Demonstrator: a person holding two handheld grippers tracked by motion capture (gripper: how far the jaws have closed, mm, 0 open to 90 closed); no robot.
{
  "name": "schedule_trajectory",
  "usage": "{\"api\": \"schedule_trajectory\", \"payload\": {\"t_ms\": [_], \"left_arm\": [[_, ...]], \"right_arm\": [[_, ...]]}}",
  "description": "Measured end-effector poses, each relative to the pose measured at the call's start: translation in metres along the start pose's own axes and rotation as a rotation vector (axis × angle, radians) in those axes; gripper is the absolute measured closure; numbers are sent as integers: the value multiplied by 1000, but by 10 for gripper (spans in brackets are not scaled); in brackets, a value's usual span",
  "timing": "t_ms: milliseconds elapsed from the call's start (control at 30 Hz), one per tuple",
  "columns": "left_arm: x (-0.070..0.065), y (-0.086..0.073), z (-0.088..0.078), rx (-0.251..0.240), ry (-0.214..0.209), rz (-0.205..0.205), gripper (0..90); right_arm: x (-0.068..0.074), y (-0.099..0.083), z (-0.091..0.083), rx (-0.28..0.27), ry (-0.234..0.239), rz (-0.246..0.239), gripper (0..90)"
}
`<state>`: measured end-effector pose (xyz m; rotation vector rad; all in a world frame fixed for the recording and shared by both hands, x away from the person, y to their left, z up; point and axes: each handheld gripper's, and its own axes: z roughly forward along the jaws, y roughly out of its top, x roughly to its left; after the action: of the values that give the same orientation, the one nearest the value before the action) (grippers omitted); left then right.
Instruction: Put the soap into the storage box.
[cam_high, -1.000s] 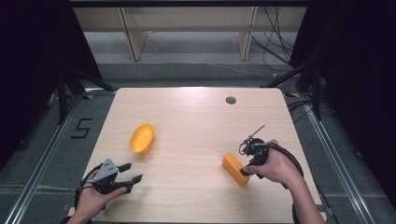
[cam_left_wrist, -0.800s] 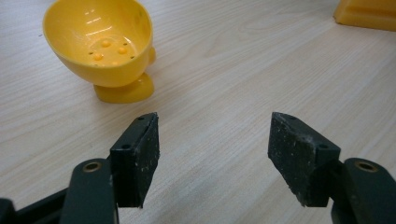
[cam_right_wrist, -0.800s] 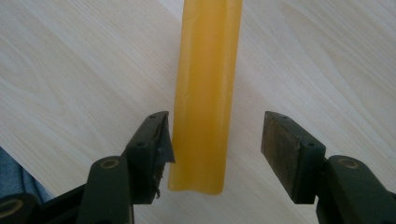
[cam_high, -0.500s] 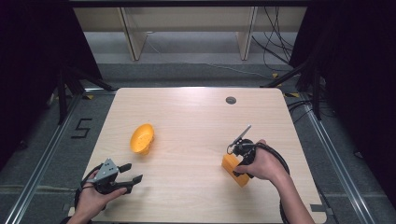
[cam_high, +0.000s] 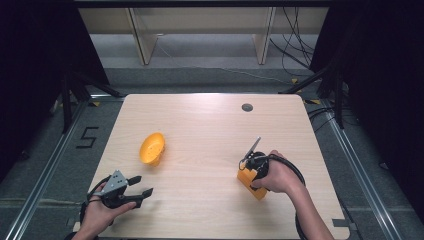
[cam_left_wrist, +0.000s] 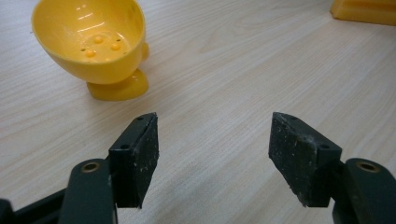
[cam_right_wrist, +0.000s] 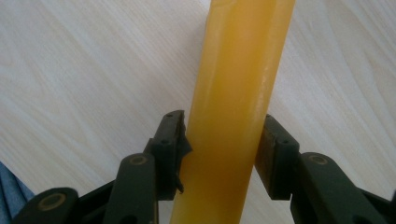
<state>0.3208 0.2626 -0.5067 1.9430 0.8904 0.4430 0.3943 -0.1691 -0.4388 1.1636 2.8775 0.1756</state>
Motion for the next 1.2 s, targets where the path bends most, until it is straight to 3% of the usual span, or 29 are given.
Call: {"api": "schedule_trajectory", "payload": {"t_ms": [33,100,167,233,300,333,367,400,433,467,533,567,600,633,667,700,733,767,867,900,933,1000,1067,1100,1133,1167,1200], "left_arm": [[-1,0,0,2,2,-5,327],[0,0,0,0,-4,11,327],[-1,0,1,-6,-16,11,328],[-2,0,2,-6,-31,20,330],[-3,0,2,-10,-40,44,332],[-4,-1,3,-8,-42,18,332],[-4,0,3,-14,-45,43,332],[-4,0,3,-17,-54,59,333],[-6,0,4,-25,-67,32,333],[-7,1,5,-25,-85,74,333],[-10,0,5,-19,-95,63,333],[-12,1,6,-21,-111,82,334],[-13,2,6,-21,-125,103,334],[-18,3,7,-18,-140,75,335],[-21,5,8,-18,-159,93,334],[-22,8,10,-29,-179,127,334],[-26,10,11,-34,-197,141,334],[-34,16,14,-33,-239,141,334],[-38,23,18,-48,-266,174,332],[-41,27,20,-47,-280,181,319],[-44,30,22,-49,-291,168,319],[-49,36,27,-56,-310,207,315],[-56,41,32,-63,-345,216,314],[-57,44,33,-48,-356,254,314],[-61,46,36,-52,-379,257,314],[-63,48,38,-51,-382,276,316],[-66,49,41,-54,-409,279,316]], "right_arm": [[0,0,1,-2,-5,-11,583],[-7,-2,0,-4,-17,-97,613],[-11,-4,-2,-8,-32,-137,618],[-10,-6,-3,-22,-18,-135,619],[-12,-9,-4,-55,8,-191,619],[-12,-10,-4,-64,7,-227,620],[-10,-11,-6,-55,6,-217,620],[-10,-11,-7,-65,6,-276,620],[-8,-12,-9,-76,13,-309,620],[-1,-12,-14,-108,62,-327,620],[3,-12,-16,-116,78,-336,620],[14,-10,-19,-137,91,-363,621],[14,-10,-19,-137,91,-363,621],[17,-9,-20,-135,95,-369,621],[26,-4,-21,-157,112,-420,621],[26,-4,-21,-157,112,-420,621],[33,0,-22,-163,126,-456,621],[37,2,-24,-143,129,-450,621],[44,6,-25,-155,139,-477,621],[50,11,-25,-168,155,-535,621],[50,11,-25,-168,155,-535,621],[59,16,-28,-154,158,-551,621],[63,17,-29,-161,159,-560,621],[64,19,-28,-166,171,-602,621],[68,19,-29,-145,164,-571,621],[71,22,-28,-153,176,-624,621],[71,22,-28,-153,176,-624,621]]}}
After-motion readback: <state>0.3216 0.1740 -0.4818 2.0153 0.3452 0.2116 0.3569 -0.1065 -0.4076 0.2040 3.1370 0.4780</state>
